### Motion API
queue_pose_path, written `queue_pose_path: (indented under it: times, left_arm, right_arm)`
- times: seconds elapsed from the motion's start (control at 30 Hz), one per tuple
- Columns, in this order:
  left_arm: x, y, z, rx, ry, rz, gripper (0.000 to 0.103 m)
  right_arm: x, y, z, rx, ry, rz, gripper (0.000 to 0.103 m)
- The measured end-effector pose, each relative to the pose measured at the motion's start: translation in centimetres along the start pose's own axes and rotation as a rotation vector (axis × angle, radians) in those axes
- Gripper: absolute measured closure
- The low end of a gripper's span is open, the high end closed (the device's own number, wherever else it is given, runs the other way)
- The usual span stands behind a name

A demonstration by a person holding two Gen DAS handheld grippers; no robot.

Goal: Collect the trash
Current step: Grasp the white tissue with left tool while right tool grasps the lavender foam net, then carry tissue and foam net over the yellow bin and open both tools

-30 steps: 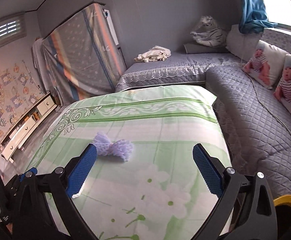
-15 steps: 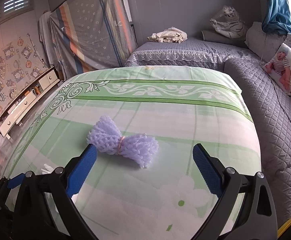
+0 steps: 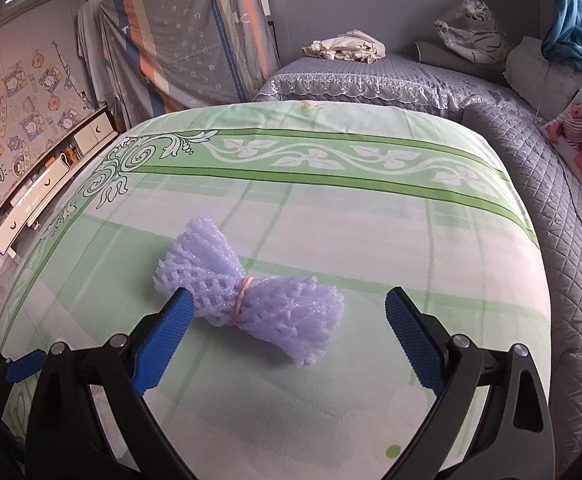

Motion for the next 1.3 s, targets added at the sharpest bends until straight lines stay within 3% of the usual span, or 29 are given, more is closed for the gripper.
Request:
queue_pose_path:
  times: [0.17,0.37,0.43,0.6,0.67,0.87,0.93,1.3]
  left_arm:
    - [0.0,0.5,-0.6,-0.033,0.008,0.018,0.019]
    - [-0.3,0.9,-2.0,-0.076,0.049,0.031,0.038]
    - [-0.3,0.9,-2.4,-0.106,0.047,0.034,0.050]
    - [-0.4,0.6,-2.7,-0.094,0.065,0.015,0.058]
    - [-0.4,0.4,-2.8,-0.096,0.064,0.010,0.062]
    - [-0.4,-0.1,-2.6,-0.102,0.058,0.009,0.069]
    - [-0.4,-0.5,-2.6,-0.100,0.060,0.003,0.079]
    - [-0.3,-1.3,-2.1,-0.106,0.054,-0.009,0.082]
  right_arm:
    - [-0.3,1.4,0.2,0.015,0.005,0.035,0.014]
    - [-0.8,2.3,0.3,0.019,0.005,0.077,0.036]
    - [-0.7,2.4,0.1,0.033,0.026,0.089,0.051]
    - [-0.7,2.7,-0.2,0.056,0.058,0.124,0.076]
    - [-0.7,2.7,-0.2,0.057,0.055,0.128,0.093]
    - [-0.2,1.5,-0.2,0.062,0.066,0.095,0.094]
    - [0.1,0.5,-0.3,0.067,0.077,0.072,0.094]
    - [0.1,-4.0,-1.0,0.070,0.112,0.020,0.094]
Point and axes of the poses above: each gripper's, at about its wrist camera, not at the fingertips, and y roughly the way its jaws point, z to its left, x to its top, the point moved 6 cm from there along y, roughly the way its jaws point, and after that the axes turned 3 degrees about x, right-handed, at the moved point
